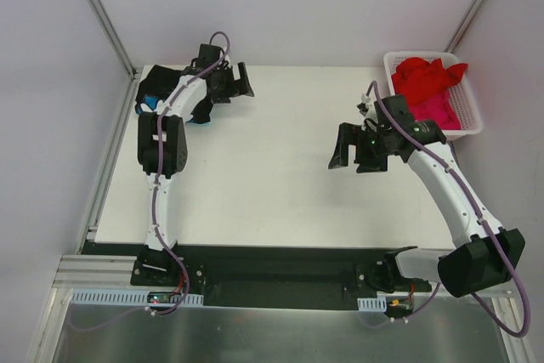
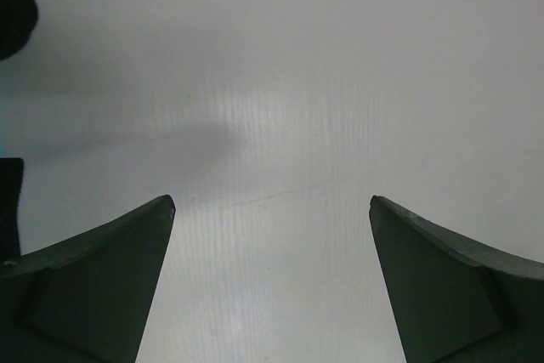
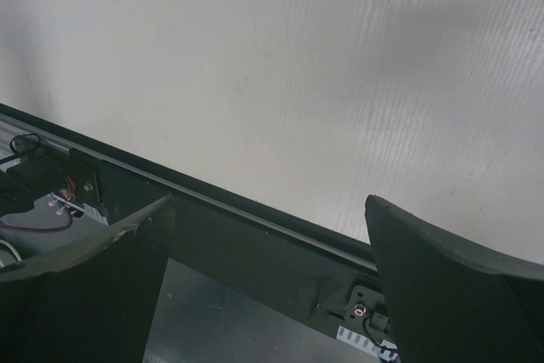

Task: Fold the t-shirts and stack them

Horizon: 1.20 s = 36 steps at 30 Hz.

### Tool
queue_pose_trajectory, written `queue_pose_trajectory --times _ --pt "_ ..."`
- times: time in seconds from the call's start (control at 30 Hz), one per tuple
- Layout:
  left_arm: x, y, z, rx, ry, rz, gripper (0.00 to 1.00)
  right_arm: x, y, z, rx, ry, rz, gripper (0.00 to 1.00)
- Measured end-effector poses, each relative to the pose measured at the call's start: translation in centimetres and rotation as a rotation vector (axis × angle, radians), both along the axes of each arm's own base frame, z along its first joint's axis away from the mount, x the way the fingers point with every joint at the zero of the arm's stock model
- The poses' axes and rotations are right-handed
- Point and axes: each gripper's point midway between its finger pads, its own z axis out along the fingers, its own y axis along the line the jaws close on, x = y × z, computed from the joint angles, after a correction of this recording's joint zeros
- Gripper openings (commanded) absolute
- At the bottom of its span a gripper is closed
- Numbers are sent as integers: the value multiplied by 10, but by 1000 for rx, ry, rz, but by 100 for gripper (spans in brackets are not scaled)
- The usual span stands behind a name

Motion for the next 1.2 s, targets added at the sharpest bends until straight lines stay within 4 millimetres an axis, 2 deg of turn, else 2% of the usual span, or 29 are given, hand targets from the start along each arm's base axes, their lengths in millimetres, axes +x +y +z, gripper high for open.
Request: queue_pose_trajectory --times 0.1,0.3,0.4,0.73,1.03,1.2 --pt "6 15 -7 23 -2 23 99 -1 -1 0 -1 1 2 96" --pt "12 42 -35 57 37 68 99 -4 -3 2 -4 -2 4 96" --pt "14 53 -41 73 41 81 99 -6 -3 4 -3 -8 6 96" --pt "24 78 -45 113 25 114 99 -12 -7 5 -13 -1 9 96" --pt "41 115 -35 93 -3 179 99 -15 -9 7 -15 -3 4 96" --pt "42 122 -31 66 -1 194 99 -17 -10 7 -17 -2 3 96"
